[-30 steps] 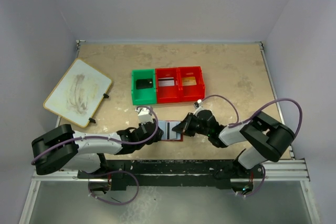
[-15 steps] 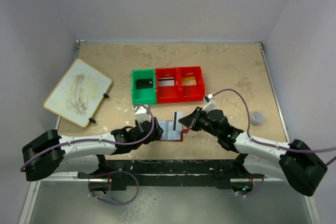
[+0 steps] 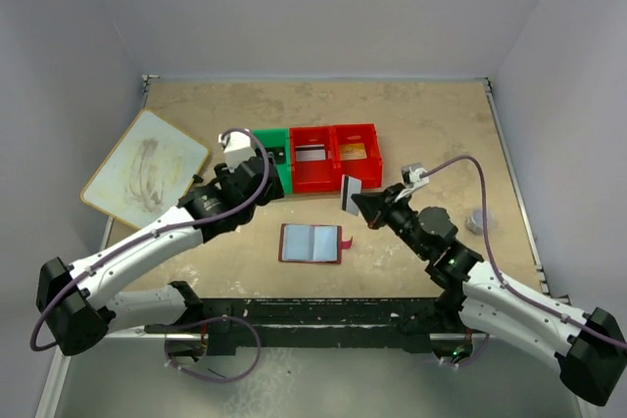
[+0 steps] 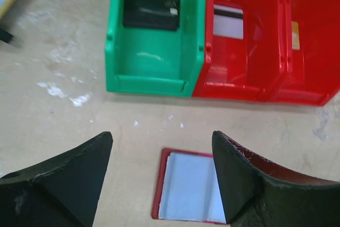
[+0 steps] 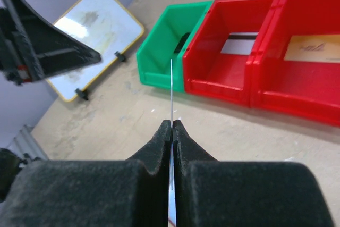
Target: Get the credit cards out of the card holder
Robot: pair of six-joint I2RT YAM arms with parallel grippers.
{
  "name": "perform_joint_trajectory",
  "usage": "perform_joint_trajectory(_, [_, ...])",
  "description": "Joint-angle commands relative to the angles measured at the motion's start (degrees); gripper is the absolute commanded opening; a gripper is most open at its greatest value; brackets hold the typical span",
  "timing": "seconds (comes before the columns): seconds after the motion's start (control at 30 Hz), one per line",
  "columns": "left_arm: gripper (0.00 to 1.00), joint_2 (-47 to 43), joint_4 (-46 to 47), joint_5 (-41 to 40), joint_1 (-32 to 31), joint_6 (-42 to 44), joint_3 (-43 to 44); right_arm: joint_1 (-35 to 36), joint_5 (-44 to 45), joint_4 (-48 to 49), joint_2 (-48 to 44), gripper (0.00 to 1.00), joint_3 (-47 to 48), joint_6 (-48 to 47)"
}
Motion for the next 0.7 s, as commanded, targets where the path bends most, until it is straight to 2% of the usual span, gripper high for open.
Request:
perform_joint_trajectory(0.0, [0.74, -0.67, -13.35, -8.16, 5.1, 6.87, 8.34, 0.59, 6.77, -2.03, 2.65, 0.0, 5.75, -10.24])
perform_joint_trajectory(0.1, [0.74, -5.05, -11.07, -6.04, 10.0, 9.71, 6.17, 0.68, 7.8, -4.05, 6.11, 0.0, 9.28, -14.24])
perform_joint_trajectory(0.2, [0.74, -8.48, -9.67, -6.81, 10.35, 11.49, 3.11, 0.69, 8.62, -6.87, 9.55, 0.0, 12.69, -19.16])
perform_joint_trajectory(0.27, [0.75, -10.99, -9.24, -5.57, 10.33, 12.49, 1.26, 0.69, 12.45, -8.61, 11.87, 0.0, 14.53, -18.87])
perform_joint_trajectory(0.33, [0.75, -14.1, -8.76, -4.25, 10.36, 12.78, -0.77, 0.68, 12.58, -8.71, 13.85, 0.0, 15.93, -20.04])
perform_joint_trajectory(0.43, [0.75, -18.94, -6.52, -4.86, 10.35, 12.61, -5.16, 0.69, 10.16, -2.31, 17.51, 0.0, 16.19, -25.92])
perform_joint_trajectory(0.53, [0.75, -20.57, -7.88, -5.78, 10.29, 11.12, -5.03, 0.6, 3.97, 1.8, 23.27, 0.0, 18.84, -31.4])
perform_joint_trajectory(0.67, [0.75, -18.46, -9.83, -6.55, 10.28, 10.0, -4.89, 0.6, 1.05, 0.03, 33.95, 0.0, 26.99, -38.8])
